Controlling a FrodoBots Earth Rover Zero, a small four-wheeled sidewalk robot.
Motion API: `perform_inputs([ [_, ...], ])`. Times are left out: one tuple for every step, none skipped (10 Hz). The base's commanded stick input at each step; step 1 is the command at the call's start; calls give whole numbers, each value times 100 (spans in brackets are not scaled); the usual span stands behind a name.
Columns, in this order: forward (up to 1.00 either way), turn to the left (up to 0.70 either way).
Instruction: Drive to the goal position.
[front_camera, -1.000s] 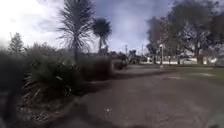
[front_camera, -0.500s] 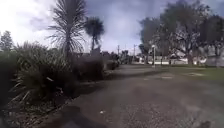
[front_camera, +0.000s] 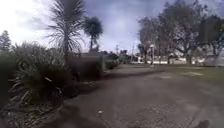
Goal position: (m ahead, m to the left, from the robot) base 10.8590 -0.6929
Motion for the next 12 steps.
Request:
perform_inputs([
  [0,-40],
  [0,-40],
  [0,-40],
  [0,-40],
  [0,-39],
  [0,-39],
  [0,-38],
  [0,-36],
  [5,-26],
  [15,-12],
  [70,0],
  [70,0],
])
